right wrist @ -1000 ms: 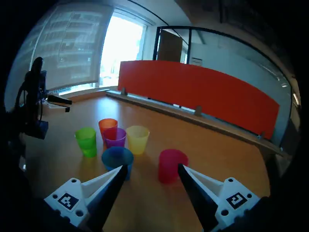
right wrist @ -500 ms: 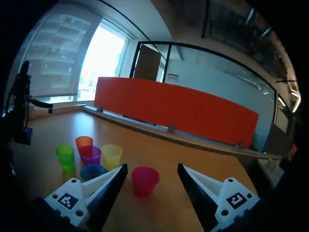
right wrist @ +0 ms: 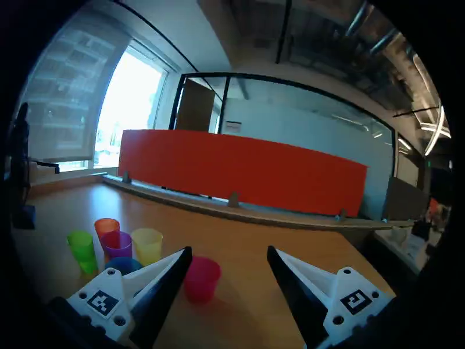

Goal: Pour water

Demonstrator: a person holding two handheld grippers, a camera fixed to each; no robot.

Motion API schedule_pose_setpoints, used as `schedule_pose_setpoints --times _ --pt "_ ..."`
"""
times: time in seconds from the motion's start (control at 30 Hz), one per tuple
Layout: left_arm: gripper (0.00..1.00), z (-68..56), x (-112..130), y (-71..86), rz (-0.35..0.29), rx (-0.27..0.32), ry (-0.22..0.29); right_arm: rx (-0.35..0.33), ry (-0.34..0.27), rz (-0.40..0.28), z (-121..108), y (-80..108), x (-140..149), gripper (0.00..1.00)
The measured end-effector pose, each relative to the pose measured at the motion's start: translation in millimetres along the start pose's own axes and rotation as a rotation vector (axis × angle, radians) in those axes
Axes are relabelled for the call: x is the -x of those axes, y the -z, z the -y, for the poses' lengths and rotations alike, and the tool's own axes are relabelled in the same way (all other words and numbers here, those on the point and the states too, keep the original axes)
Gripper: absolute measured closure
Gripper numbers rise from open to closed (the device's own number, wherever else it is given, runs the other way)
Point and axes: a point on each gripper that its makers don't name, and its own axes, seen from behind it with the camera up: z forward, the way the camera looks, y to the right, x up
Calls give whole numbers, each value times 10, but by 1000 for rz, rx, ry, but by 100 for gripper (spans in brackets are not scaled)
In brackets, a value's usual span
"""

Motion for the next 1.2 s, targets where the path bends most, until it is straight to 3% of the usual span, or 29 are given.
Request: schedule_pose_setpoints --times 0.3,0.7,0.9,1.2 --pt "9 61 -30 52 -55 -45 18 60 -94 -50 -95 80 -116 0" --pt "9 114 -20 92 -79 -75 1 105 -98 -58 -173 152 -158 0" --pt "9 71 -10 88 -98 -84 24 110 -111 -56 -187 175 -178 0" --pt "9 86 -8 108 -119 -141 -23 102 -147 -41 -151 204 -200 0"
